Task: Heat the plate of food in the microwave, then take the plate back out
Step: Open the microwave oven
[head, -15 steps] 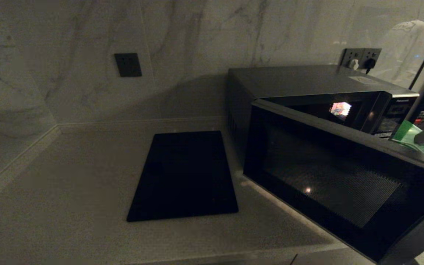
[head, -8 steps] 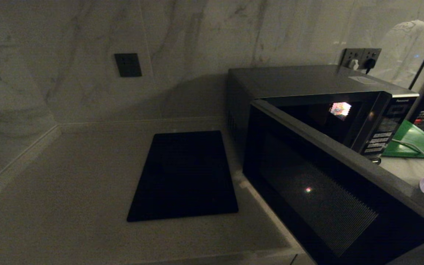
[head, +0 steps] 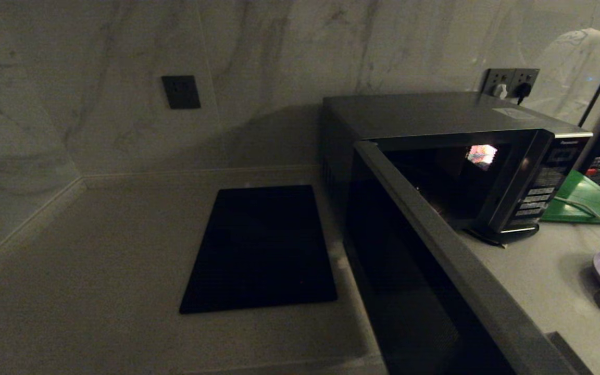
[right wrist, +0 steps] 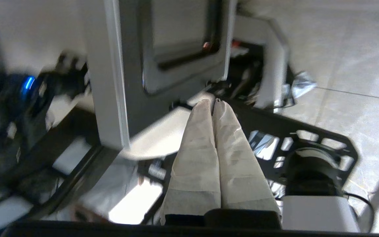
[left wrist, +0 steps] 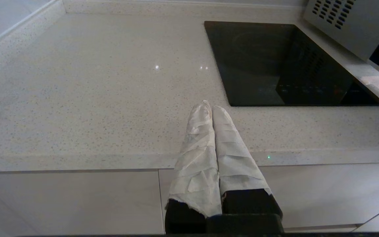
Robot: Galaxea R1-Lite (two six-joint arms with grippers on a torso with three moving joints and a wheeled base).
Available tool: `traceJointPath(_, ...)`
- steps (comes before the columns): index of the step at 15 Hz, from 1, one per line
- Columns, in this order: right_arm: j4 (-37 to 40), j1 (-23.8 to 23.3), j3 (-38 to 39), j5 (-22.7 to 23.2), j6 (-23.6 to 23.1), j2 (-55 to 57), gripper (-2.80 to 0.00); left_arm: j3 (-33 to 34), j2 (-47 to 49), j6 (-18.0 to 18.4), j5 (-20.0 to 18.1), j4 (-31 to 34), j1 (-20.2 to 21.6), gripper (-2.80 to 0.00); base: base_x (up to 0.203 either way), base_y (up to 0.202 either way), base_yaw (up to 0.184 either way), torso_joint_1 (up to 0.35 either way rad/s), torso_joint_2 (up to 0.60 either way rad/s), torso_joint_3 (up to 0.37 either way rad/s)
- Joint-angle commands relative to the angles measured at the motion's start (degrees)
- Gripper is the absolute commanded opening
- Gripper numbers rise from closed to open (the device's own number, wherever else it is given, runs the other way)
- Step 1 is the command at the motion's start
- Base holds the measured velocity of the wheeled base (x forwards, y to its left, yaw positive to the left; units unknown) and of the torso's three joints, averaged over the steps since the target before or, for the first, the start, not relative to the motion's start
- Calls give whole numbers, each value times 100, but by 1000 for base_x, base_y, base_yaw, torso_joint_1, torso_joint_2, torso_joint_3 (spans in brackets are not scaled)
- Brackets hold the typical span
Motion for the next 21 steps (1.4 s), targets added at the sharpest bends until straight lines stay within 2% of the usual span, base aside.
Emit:
traceJointPath(1, 47, 394, -209, 235, 20, 305, -280, 0, -1, -4, 5, -2, 1, -280, 0, 0, 0, 0, 0, 0)
traceJointPath(8, -11, 1632, -613, 510, -6, 1024, -280, 0, -1, -4, 5, -2, 1, -280, 0, 0, 0, 0, 0, 0)
traceJointPath(14, -12, 1828, -614, 515, -6, 1153, -280, 0, -1, -4, 5, -2, 1, -280, 0, 0, 0, 0, 0, 0)
traceJointPath(21, 31, 1811, -561, 472, 38, 1127, -280, 0, -1, -4, 5, -2, 1, -280, 0, 0, 0, 0, 0, 0)
